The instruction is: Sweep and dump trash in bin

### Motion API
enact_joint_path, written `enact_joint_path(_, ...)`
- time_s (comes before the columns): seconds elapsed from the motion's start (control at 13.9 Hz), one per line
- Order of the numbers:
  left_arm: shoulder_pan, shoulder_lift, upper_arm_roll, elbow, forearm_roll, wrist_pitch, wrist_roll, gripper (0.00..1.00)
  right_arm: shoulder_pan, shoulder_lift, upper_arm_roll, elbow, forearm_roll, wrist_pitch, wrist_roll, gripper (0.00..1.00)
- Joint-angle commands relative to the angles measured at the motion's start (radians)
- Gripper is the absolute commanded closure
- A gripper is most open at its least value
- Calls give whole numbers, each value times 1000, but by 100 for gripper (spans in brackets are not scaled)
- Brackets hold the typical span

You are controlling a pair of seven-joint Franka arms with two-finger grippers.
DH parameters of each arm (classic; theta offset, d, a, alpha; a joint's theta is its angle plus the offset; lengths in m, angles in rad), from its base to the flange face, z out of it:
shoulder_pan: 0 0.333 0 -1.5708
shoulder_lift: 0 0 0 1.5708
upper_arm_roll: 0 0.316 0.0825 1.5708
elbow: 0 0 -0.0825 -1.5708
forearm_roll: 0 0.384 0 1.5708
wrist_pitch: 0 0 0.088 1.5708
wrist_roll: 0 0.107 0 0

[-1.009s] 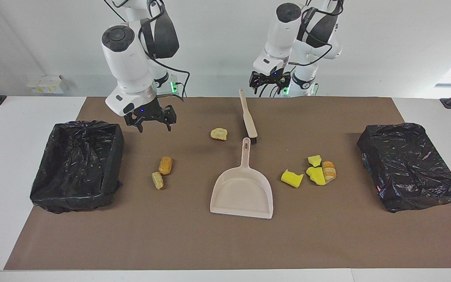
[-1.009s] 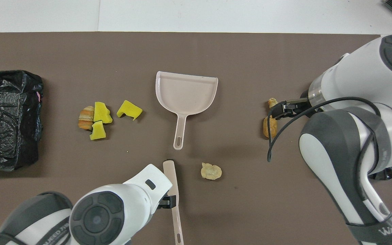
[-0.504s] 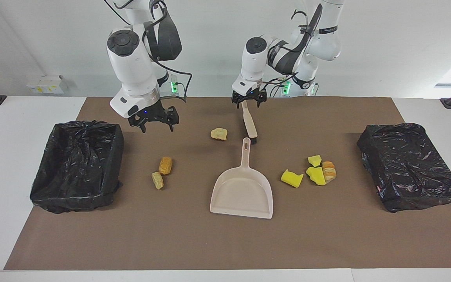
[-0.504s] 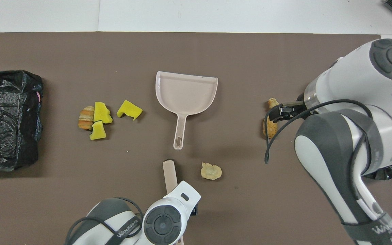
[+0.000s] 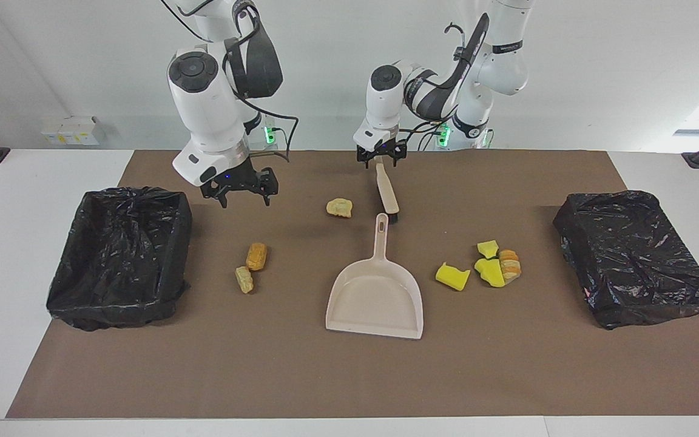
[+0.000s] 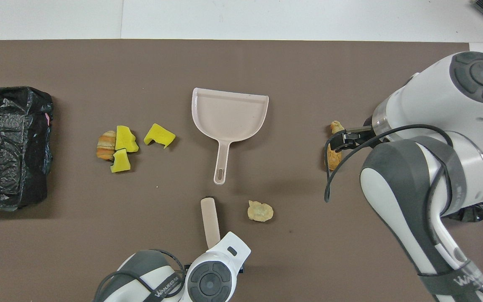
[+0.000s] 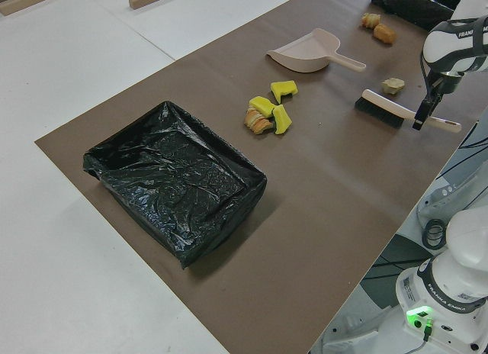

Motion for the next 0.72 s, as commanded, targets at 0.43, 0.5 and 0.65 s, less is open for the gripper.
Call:
enact_joint_path(0.43, 91, -61, 24, 78, -13, -229, 210, 100, 1, -19, 2, -27, 17, 26, 11, 0)
enact_joint_path(0.5, 125, -74, 26, 105, -13, -289, 244, 100, 1, -17, 2, -27, 17, 27, 14, 0)
enact_joint_path(0.65, 198, -120, 32, 144, -10, -383, 316, 100, 2, -17, 4, -27, 17, 50, 26, 0)
